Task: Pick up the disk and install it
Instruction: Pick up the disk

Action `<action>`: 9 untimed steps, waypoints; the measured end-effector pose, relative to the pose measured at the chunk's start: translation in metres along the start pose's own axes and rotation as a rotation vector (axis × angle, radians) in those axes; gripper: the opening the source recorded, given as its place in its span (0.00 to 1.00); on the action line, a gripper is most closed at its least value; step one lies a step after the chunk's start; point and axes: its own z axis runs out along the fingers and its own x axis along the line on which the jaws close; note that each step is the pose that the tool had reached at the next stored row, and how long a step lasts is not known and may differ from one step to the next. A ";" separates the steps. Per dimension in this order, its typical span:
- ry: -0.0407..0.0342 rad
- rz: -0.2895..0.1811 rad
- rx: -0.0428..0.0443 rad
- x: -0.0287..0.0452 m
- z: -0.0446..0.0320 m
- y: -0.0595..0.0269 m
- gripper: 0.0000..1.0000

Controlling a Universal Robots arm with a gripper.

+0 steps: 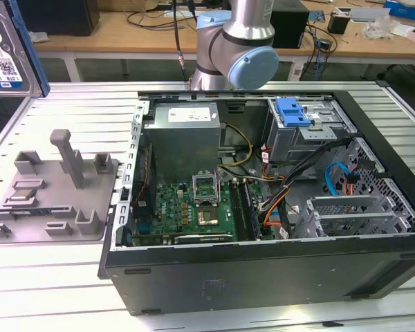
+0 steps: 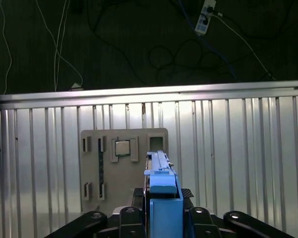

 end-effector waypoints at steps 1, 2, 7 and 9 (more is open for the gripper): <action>0.0000 0.000 0.0000 0.0001 0.0000 -0.0011 0.37; -0.0001 0.000 0.0001 0.0003 -0.0001 -0.0032 0.37; -0.0001 0.000 0.0001 0.0020 -0.0006 -0.0166 0.37; 0.0000 0.000 0.0000 0.0027 -0.0010 -0.0205 0.37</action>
